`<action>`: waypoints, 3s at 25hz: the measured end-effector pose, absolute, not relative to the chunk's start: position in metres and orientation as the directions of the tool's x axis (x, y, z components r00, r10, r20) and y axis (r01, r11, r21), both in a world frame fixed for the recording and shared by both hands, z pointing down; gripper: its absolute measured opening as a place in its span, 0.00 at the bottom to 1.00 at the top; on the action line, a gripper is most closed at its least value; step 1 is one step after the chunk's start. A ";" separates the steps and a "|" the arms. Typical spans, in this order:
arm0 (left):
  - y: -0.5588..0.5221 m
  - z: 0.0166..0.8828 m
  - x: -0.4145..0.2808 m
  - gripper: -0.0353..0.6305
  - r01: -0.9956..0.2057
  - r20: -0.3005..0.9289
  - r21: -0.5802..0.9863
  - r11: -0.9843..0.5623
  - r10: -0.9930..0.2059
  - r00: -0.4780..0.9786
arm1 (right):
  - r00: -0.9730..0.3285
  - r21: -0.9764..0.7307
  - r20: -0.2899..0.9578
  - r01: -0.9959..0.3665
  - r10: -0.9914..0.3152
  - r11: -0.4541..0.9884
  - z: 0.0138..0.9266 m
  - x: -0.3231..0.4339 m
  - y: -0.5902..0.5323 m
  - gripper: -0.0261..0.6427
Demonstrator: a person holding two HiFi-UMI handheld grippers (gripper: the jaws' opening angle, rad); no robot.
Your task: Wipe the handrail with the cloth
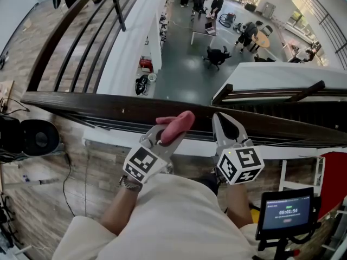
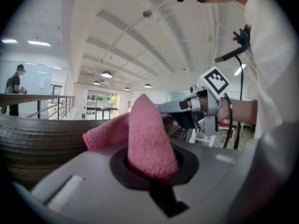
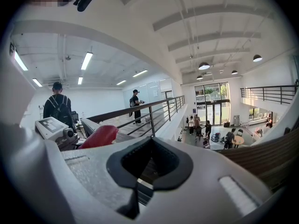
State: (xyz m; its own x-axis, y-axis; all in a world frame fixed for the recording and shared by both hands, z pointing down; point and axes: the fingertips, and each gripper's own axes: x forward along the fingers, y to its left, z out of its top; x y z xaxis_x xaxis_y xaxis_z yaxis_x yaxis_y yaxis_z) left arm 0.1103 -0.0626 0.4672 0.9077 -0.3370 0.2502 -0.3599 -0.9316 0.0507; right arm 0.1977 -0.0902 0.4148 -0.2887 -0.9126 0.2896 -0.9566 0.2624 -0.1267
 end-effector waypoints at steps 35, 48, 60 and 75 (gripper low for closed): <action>-0.086 0.475 0.047 0.10 -0.512 0.263 0.078 -0.855 -0.478 0.838 | -0.294 -0.125 0.289 -0.955 -0.911 0.268 0.416 0.197 -0.089 0.04; -0.091 0.476 0.029 0.10 -0.557 0.259 0.100 -0.825 -0.519 0.815 | -0.302 -0.125 0.288 -0.953 -0.909 0.277 0.416 0.195 -0.089 0.04; -0.091 0.472 0.025 0.10 -0.579 0.266 0.103 -0.808 -0.539 0.799 | -0.302 -0.120 0.286 -0.953 -0.910 0.278 0.413 0.194 -0.088 0.04; -0.085 0.451 0.034 0.10 -0.545 0.223 0.092 -0.833 -0.517 0.827 | -0.294 -0.117 0.284 -0.955 -0.913 0.272 0.415 0.197 -0.085 0.04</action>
